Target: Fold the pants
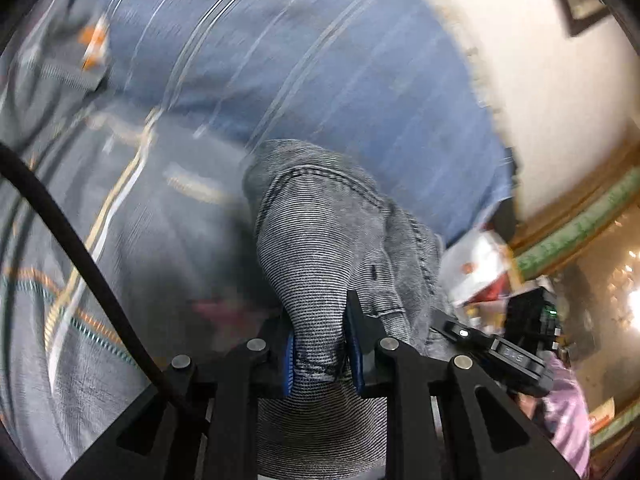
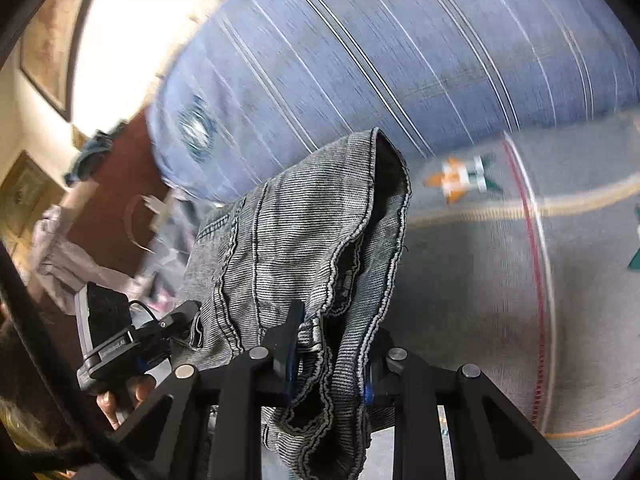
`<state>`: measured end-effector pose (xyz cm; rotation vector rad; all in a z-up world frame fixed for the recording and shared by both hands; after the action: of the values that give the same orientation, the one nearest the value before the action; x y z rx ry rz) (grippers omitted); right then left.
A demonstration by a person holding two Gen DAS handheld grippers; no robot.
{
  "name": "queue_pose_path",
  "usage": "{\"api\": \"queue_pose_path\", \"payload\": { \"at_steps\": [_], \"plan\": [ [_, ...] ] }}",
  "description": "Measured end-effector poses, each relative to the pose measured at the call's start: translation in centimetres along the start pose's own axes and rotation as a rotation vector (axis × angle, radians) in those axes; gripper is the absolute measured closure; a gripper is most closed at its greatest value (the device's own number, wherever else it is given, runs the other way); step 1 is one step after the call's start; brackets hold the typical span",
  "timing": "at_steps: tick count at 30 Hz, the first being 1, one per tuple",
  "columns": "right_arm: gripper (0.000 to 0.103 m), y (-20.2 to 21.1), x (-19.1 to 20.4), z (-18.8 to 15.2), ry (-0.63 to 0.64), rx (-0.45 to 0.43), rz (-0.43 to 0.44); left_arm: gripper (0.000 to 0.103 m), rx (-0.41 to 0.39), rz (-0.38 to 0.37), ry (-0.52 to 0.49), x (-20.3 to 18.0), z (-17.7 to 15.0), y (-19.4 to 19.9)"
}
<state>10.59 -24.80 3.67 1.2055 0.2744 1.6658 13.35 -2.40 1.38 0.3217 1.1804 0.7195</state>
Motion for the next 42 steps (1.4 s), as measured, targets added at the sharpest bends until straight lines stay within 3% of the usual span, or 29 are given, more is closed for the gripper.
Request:
{"api": "queue_pose_path", "payload": {
  "at_steps": [2, 3, 7, 11, 13, 15, 16, 19, 21, 22, 23, 25, 26, 27, 29, 31, 34, 35, 37, 39, 42],
  "plan": [
    [0.078, -3.7, -2.1, -1.5, -0.033, 0.099, -0.058, 0.079, 0.092, 0.116, 0.127, 3.3, -1.0, -3.4],
    [0.078, -5.3, -3.2, -2.3, -0.043, 0.146, -0.125, 0.076, 0.104, 0.158, 0.131, 3.9, -1.3, -4.1],
    [0.074, -5.0, -4.2, -2.0, -0.100, 0.148, -0.081, 0.065, 0.078, 0.245, 0.033, 2.9, -1.0, -4.2],
    [0.060, -5.0, -4.7, -2.3, -0.113, 0.161, -0.095, 0.053, 0.039, 0.299, -0.002, 2.9, -0.9, -3.5],
    [0.059, -3.8, -4.0, -1.7, -0.096, 0.120, -0.102, 0.053, 0.022, 0.292, -0.025, 2.1, -0.3, -2.5],
    [0.040, -1.2, -3.4, -0.6, -0.056, 0.029, -0.120, 0.046, -0.010, 0.255, -0.031, 1.2, 0.4, -1.3],
    [0.020, 0.2, -2.8, 0.1, -0.035, -0.025, -0.131, 0.040, -0.030, 0.246, -0.021, 1.0, 1.1, -0.7],
    [0.017, 1.8, -1.3, 2.1, -0.005, -0.081, -0.103, 0.040, -0.051, 0.297, -0.015, 0.6, 3.3, -0.7],
    [0.020, 0.5, -1.1, 3.4, -0.006, -0.020, -0.102, 0.040, 0.001, 0.336, -0.023, 0.8, 4.1, -2.2],
    [0.026, -0.1, -1.3, 3.5, -0.007, 0.004, -0.112, 0.040, 0.028, 0.334, -0.028, 0.9, 4.4, -3.2],
    [0.040, -1.0, -1.6, 3.4, -0.012, 0.025, -0.105, 0.040, 0.048, 0.328, -0.025, 1.2, 4.5, -4.2],
    [0.057, -3.2, -2.8, 2.5, -0.050, 0.087, -0.067, 0.041, 0.056, 0.308, -0.013, 2.1, 4.0, -5.0],
    [0.057, -4.0, -3.7, 1.6, -0.084, 0.113, -0.061, 0.042, 0.055, 0.263, -0.008, 2.5, 3.4, -5.3],
    [0.060, -4.5, -4.6, 0.8, -0.120, 0.125, -0.051, 0.044, 0.064, 0.262, 0.001, 2.7, 2.8, -5.4],
    [0.081, -5.3, -5.3, -0.1, -0.141, 0.142, -0.037, 0.054, 0.080, 0.260, 0.018, 2.7, 2.8, -5.5],
    [0.092, -5.0, -4.9, 0.2, -0.120, 0.134, -0.023, 0.062, 0.074, 0.230, 0.041, 2.5, 3.4, -5.3],
    [0.094, -3.6, -4.0, 0.7, -0.098, 0.093, -0.026, 0.083, 0.053, 0.191, 0.036, 2.1, 3.7, -4.6],
    [0.094, -2.9, -3.7, 0.9, -0.093, 0.076, -0.015, 0.083, 0.048, 0.199, -0.012, 1.3, 3.7, -4.3],
    [0.094, -1.8, -3.2, 0.9, -0.068, 0.059, -0.037, 0.083, 0.037, 0.218, -0.064, 0.5, 3.6, -4.1],
    [0.095, -2.5, -4.0, 0.5, -0.052, 0.098, -0.123, 0.082, 0.050, 0.236, -0.047, 1.2, 3.7, -5.0],
    [0.094, -5.8, -4.8, -1.0, 0.025, 0.202, -0.283, 0.063, 0.075, 0.298, -0.049, 2.3, 3.6, -6.4]
  ]
}}
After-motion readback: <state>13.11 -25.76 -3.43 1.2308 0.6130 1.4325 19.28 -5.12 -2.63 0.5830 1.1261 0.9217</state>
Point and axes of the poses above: each gripper's, at about its wrist camera, not at the fingertips, and y roughly against the way its jaws point, x to its left, z to its top, the point moved 4 cm from there along -y, roughly the way its jaws point, and after that the axes turned 5 degrees about y, right-handed, at the moved point
